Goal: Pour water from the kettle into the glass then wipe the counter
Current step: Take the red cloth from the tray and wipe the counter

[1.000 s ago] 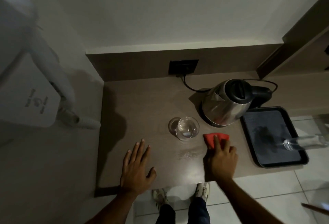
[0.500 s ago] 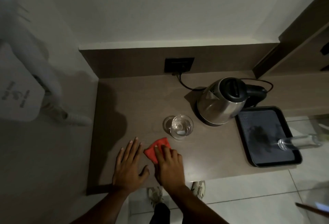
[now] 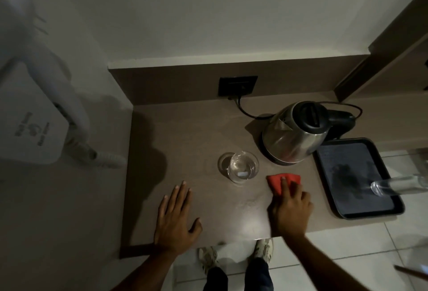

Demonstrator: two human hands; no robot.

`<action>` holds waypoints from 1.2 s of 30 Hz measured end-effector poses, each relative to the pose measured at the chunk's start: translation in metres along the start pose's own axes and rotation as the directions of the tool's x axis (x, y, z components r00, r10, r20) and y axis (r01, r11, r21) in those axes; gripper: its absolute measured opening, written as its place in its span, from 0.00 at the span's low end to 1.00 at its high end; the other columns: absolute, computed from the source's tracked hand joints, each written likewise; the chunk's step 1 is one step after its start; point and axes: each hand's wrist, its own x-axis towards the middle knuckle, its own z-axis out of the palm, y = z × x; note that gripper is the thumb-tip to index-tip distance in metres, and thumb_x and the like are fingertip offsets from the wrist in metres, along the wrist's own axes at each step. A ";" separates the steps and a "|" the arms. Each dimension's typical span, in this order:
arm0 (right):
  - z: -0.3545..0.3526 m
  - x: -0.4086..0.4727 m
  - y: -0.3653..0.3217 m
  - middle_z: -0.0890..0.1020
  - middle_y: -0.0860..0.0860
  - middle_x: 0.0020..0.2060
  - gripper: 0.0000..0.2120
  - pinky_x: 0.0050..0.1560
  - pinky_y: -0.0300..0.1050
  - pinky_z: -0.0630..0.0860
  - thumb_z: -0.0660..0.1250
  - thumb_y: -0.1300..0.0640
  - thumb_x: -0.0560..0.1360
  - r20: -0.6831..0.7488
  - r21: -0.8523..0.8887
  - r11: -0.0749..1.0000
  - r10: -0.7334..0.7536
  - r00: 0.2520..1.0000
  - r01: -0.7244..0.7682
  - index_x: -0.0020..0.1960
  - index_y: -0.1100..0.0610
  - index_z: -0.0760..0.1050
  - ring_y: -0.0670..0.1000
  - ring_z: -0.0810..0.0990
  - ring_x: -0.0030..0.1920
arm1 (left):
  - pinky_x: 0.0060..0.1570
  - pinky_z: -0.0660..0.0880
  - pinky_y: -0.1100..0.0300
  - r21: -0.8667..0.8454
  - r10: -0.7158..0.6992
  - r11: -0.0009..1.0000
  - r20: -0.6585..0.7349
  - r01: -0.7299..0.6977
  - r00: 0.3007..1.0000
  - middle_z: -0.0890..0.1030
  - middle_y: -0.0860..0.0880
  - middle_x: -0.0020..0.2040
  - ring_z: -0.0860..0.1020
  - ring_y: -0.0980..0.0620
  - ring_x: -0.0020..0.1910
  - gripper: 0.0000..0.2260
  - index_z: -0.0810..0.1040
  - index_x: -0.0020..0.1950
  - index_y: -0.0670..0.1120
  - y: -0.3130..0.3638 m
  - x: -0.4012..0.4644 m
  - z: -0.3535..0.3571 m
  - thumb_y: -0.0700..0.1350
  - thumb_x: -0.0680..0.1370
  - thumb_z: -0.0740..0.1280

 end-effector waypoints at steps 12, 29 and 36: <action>0.033 -0.041 -0.164 0.76 0.60 0.61 0.37 0.48 0.57 0.77 0.69 0.44 0.65 0.198 0.063 0.946 -0.323 0.925 0.317 0.70 0.58 0.68 0.62 0.77 0.55 | 0.73 0.55 0.43 0.022 0.003 1.000 0.007 -0.003 1.000 0.56 0.46 0.80 0.55 0.46 0.78 0.40 0.55 0.78 0.46 0.001 0.001 0.003 0.63 0.71 0.60; -0.003 0.022 0.013 0.69 0.63 0.65 0.37 0.57 0.64 0.70 0.72 0.50 0.66 0.052 -0.011 0.997 -0.074 0.996 0.075 0.71 0.58 0.66 0.67 0.68 0.60 | 0.74 0.54 0.44 0.038 -0.016 0.999 0.046 0.014 0.999 0.54 0.47 0.80 0.52 0.48 0.79 0.39 0.55 0.78 0.47 0.001 0.001 0.001 0.63 0.72 0.60; 0.017 -0.064 -0.061 0.75 0.65 0.58 0.46 0.46 0.60 0.75 0.79 0.50 0.51 0.156 0.121 0.992 0.002 0.988 -0.021 0.67 0.59 0.71 0.66 0.74 0.52 | 0.74 0.55 0.43 0.032 -0.007 0.999 0.031 0.006 0.999 0.55 0.45 0.80 0.54 0.46 0.78 0.40 0.57 0.78 0.46 0.000 0.000 0.002 0.62 0.71 0.62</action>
